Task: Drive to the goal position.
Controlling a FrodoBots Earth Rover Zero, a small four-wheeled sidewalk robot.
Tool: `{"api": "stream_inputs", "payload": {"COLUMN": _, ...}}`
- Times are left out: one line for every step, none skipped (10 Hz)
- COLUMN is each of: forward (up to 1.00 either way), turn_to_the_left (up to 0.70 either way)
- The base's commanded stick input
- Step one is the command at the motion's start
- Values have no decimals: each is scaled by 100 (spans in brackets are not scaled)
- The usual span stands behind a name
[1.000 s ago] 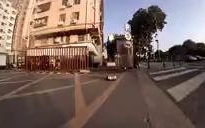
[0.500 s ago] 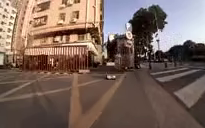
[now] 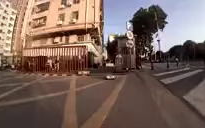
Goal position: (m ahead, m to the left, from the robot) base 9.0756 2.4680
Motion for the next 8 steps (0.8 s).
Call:
{"api": "stream_inputs", "payload": {"forward": 45, "turn_to_the_left": 0}}
{"api": "stream_inputs", "payload": {"forward": 45, "turn_to_the_left": 0}}
{"api": "stream_inputs", "payload": {"forward": 45, "turn_to_the_left": 0}}
{"api": "stream_inputs", "payload": {"forward": 45, "turn_to_the_left": 0}}
{"api": "stream_inputs", "payload": {"forward": 45, "turn_to_the_left": 0}}
{"api": "stream_inputs", "payload": {"forward": 45, "turn_to_the_left": 0}}
{"api": "stream_inputs", "payload": {"forward": 45, "turn_to_the_left": 0}}
{"api": "stream_inputs", "payload": {"forward": 45, "turn_to_the_left": 0}}
